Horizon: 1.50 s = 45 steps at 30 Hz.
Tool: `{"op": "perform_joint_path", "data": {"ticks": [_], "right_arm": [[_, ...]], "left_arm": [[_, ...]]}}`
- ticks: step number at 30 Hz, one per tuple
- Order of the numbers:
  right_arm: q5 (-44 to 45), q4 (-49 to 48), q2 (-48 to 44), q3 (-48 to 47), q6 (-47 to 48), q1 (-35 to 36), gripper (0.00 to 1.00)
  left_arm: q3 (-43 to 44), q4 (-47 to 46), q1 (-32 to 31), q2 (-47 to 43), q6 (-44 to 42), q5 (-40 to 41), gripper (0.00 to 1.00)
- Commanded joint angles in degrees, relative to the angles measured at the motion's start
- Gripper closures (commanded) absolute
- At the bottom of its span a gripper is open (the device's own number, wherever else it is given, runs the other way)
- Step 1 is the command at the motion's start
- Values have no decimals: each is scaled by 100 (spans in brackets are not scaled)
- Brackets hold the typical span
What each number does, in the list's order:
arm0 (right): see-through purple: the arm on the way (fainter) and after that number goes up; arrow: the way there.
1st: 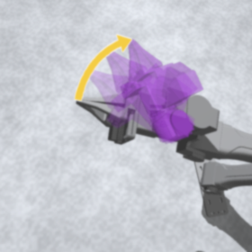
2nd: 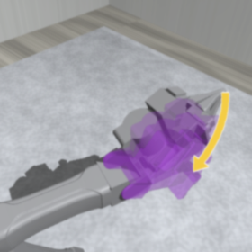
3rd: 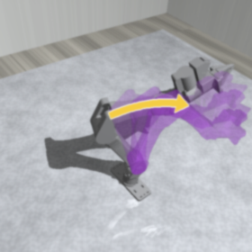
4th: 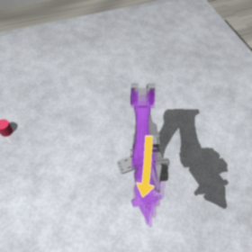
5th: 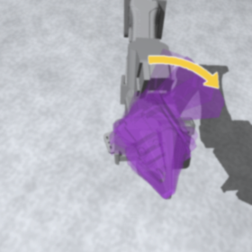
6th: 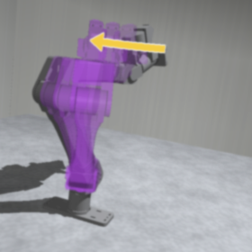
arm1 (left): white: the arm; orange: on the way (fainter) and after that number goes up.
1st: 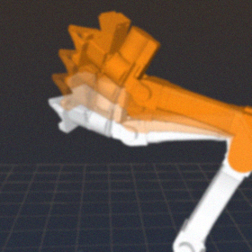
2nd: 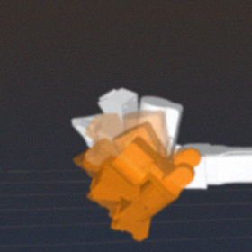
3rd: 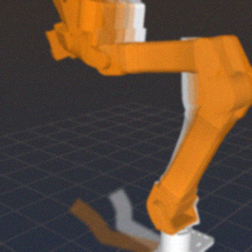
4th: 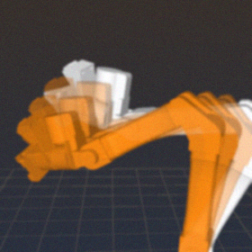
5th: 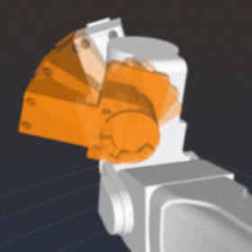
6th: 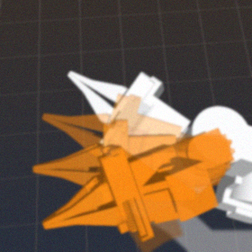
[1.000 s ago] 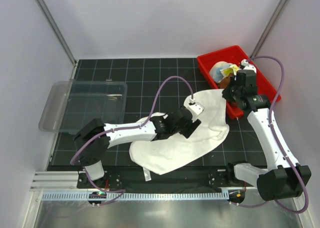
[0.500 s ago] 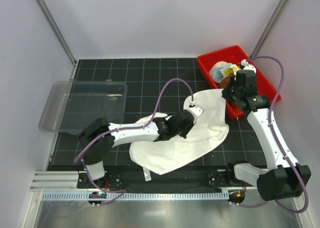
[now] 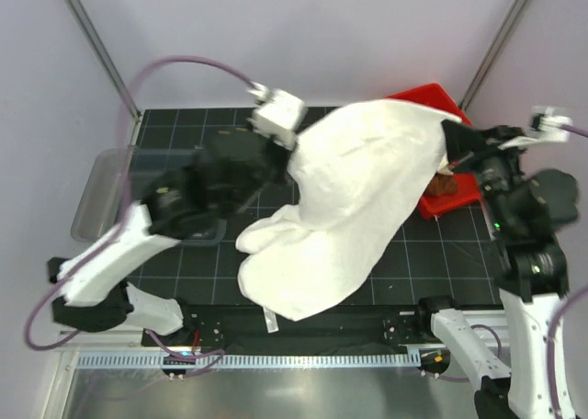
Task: Fold and stack the towels
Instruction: Flatten out the crumpled towel
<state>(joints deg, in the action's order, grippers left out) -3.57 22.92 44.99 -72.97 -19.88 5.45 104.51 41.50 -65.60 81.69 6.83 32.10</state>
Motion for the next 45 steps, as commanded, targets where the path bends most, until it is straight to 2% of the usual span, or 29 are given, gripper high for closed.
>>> {"op": "perform_joint_path", "data": {"ticks": [1,8,15,21,25,28,29,31,32,34,35,36,37,38,41,45], "right_arm": [[-249,-1167,-333,-865,-50,-18,99],[-1005,-1456,-596,-1597,-911,-27,99],[-768,-1623,-623,-2203,-1316,-18,99],[-618,-1843,-246,-2757,-1510,-18,99],[-855,-1949,132,-3065,-1703,-18,99],[-882,-1678,544,-3223,-1555,-18,99],[-882,-1398,676,-3276,-1284,-27,99],[-882,-1098,1133,-3408,-976,-18,99],[-925,-1053,1300,-3391,-757,-27,99],[-1022,-991,1895,-3461,-500,-18,99],[-1031,-1008,2151,-3504,-395,-18,99],[-1084,-1078,2345,-3574,-368,-18,99],[-1258,-1183,2695,-3584,-368,-18,99],[-1347,-1498,2838,-3584,-385,-18,99],[-1628,-1685,3216,-3750,-394,-18,99],[-1910,-1537,2964,-3541,-175,-27,99]], "left_arm": [[806,772,4,-776,-463,412,100],[1791,904,4,-1533,-297,-747,100],[2924,755,4,-1428,-50,-1863,100],[3233,378,4,-1296,55,-2348,100],[3295,166,4,-1191,-181,-2103,100],[3243,148,4,-1059,-611,-1278,100],[3147,70,12,-980,-665,-667,100],[2997,-114,4,-866,-1393,91,100],[2788,-472,12,-726,-1647,852,100],[2540,-1044,30,-515,-2733,1569,100],[2478,-1499,204,-392,-3001,1772,100],[2547,-1574,397,-77,-3099,1721,100],[2670,-1548,582,82,-2969,1634,100],[2950,-1487,1062,249,-2820,1433,100],[3111,-1267,1802,690,-2285,825,100],[2664,-792,2191,796,-1572,351,100]]}}
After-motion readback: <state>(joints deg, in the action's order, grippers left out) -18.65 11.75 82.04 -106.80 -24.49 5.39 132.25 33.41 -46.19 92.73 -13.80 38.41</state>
